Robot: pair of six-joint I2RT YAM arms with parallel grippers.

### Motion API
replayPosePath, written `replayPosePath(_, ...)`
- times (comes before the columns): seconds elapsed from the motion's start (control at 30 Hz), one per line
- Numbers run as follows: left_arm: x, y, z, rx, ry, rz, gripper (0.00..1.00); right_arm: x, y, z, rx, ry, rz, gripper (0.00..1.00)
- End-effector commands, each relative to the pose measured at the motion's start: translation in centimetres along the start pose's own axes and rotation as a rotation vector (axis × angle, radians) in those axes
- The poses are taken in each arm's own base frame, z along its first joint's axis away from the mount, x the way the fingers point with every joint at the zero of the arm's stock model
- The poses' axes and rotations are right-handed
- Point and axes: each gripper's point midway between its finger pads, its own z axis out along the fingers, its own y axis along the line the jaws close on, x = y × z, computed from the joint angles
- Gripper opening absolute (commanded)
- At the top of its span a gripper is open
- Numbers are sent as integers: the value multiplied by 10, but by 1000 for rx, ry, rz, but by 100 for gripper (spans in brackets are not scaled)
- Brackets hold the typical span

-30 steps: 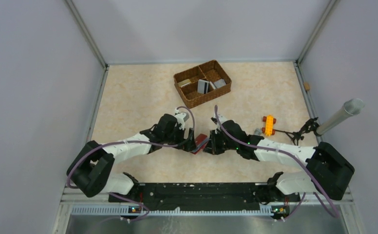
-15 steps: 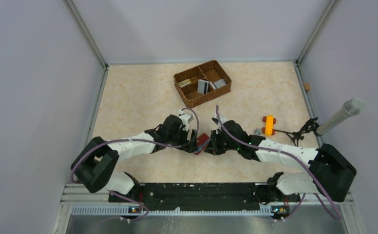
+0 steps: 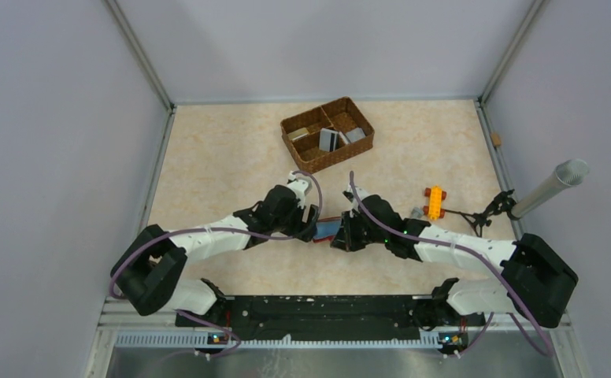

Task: Put the credit cards into the card holder
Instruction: Open the card holder at the center of the board.

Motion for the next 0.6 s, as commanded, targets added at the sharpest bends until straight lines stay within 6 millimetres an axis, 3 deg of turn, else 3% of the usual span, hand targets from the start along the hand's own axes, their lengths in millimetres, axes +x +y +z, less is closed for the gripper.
replayPosePath(0.0,-34,-4,3,-5,-108,52,83,-6,13,-4,-55,-20,-25,0)
replayPosePath(0.4,-51,-19,15,73,-174,83,72,4,8,-4,-49,13,-19,0)
replayPosePath(0.57,-62,-26,21,99,-213,42,75,20,-2,-6,-26,54,-2,0)
